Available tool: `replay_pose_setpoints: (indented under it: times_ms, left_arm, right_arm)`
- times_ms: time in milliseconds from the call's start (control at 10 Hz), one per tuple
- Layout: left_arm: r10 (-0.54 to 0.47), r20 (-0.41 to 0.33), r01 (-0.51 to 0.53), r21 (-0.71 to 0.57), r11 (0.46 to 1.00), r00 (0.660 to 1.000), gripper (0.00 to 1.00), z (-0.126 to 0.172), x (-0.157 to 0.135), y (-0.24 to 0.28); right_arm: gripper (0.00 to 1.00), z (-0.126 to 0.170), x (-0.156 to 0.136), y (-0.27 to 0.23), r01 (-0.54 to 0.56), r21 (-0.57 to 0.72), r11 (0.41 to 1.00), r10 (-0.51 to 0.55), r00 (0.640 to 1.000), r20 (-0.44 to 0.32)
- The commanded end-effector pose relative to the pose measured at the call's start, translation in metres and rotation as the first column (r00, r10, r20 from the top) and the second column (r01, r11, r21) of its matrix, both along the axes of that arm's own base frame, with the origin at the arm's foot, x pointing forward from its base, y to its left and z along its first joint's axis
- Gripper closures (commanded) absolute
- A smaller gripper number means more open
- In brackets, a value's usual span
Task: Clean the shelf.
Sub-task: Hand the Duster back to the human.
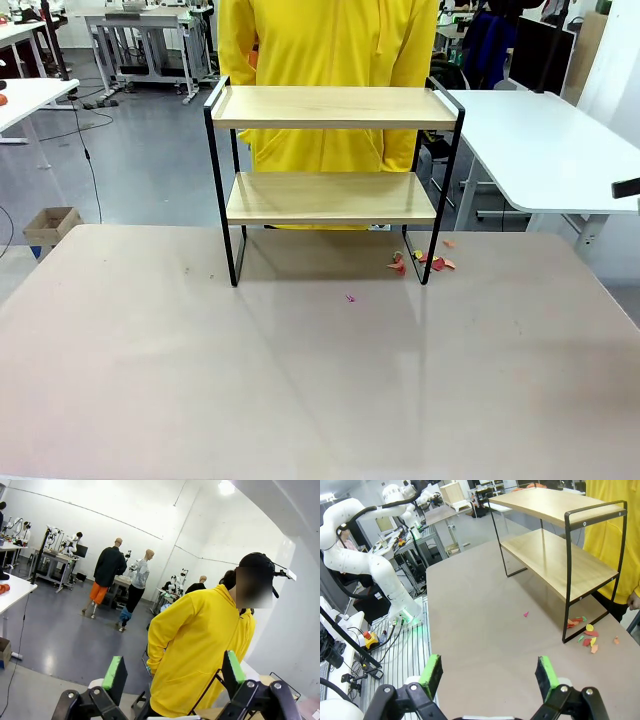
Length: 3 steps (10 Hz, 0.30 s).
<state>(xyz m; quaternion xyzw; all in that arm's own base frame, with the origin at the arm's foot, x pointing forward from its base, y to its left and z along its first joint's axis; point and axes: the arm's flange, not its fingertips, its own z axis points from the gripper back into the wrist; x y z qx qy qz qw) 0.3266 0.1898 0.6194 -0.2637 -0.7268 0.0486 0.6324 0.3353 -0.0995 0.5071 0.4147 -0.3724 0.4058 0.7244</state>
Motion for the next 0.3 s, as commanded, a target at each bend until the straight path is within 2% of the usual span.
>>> replay_pose_setpoints:
  times_ms: [0,200]
  left_arm:
    - [0.009,0.001,-0.009,-0.003,1.0,1.0,0.0,-0.0008,-0.0016,-0.002]
    - [0.009,0.001,-0.009,-0.003,1.0,1.0,0.0,-0.0008,-0.0016,-0.002]
  right_arm:
    - [0.0,0.0008,-0.0023,-0.0015,-0.011,-0.005,1.0,0.011,1.0,0.01]
    - [0.0,0.0008,-0.0023,-0.0015,-0.011,-0.005,1.0,0.011,1.0,0.01]
